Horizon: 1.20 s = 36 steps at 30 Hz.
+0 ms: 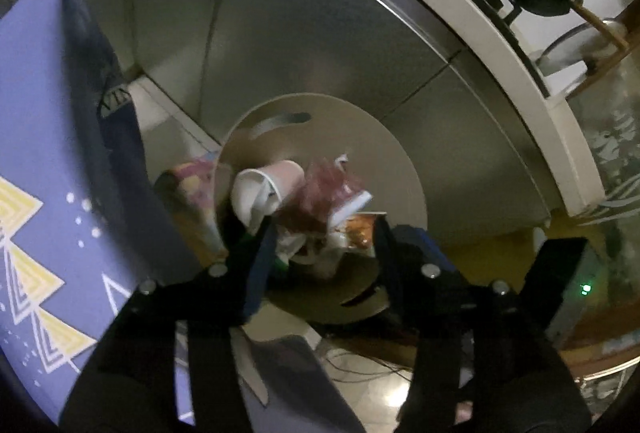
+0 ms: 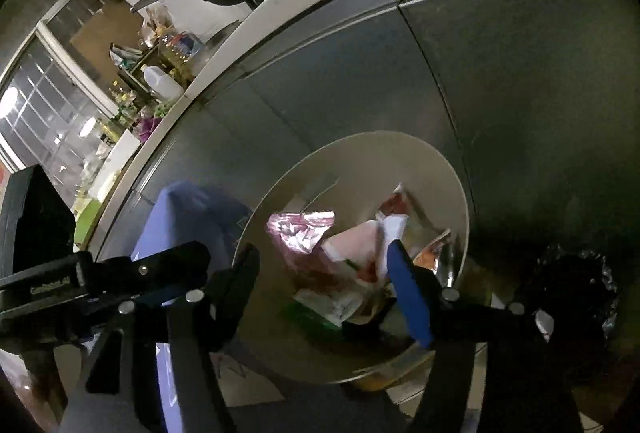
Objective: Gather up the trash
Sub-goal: 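Carry packet and foil wrapper over the bin and open both tools, then move both open tools back over the yellow box and clear bottle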
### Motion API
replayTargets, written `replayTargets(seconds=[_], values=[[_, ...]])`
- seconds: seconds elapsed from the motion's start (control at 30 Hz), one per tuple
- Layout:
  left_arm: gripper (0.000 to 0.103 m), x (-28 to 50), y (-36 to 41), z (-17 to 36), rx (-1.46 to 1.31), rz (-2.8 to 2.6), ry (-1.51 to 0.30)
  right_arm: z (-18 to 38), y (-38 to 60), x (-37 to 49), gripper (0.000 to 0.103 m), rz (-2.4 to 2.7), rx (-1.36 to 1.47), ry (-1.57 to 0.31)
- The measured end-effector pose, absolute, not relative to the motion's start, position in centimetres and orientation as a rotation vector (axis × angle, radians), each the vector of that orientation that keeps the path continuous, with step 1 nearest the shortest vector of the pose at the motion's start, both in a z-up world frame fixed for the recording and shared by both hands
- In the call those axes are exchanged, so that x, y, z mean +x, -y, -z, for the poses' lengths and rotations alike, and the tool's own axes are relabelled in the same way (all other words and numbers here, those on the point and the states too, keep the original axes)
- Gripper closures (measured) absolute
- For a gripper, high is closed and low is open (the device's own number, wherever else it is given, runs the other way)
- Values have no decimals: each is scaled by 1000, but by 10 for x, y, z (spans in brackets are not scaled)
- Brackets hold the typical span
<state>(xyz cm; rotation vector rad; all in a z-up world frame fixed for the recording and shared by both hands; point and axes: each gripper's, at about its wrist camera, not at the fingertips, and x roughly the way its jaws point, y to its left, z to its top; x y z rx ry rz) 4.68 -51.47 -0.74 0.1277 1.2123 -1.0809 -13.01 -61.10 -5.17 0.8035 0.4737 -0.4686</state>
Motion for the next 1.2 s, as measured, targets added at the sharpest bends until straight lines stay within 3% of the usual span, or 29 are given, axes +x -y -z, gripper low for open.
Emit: replayTargets(seconds=[0.43, 0.9, 1.2], values=[[55, 45, 391, -10, 137, 981, -1040, 31, 562, -133, 40, 351, 857, -400], [55, 59, 185, 5, 52, 708, -972, 26, 419, -49, 42, 32, 736, -603], [55, 60, 100, 13, 12, 520, -957, 25, 336, -42, 42, -54, 607, -695]])
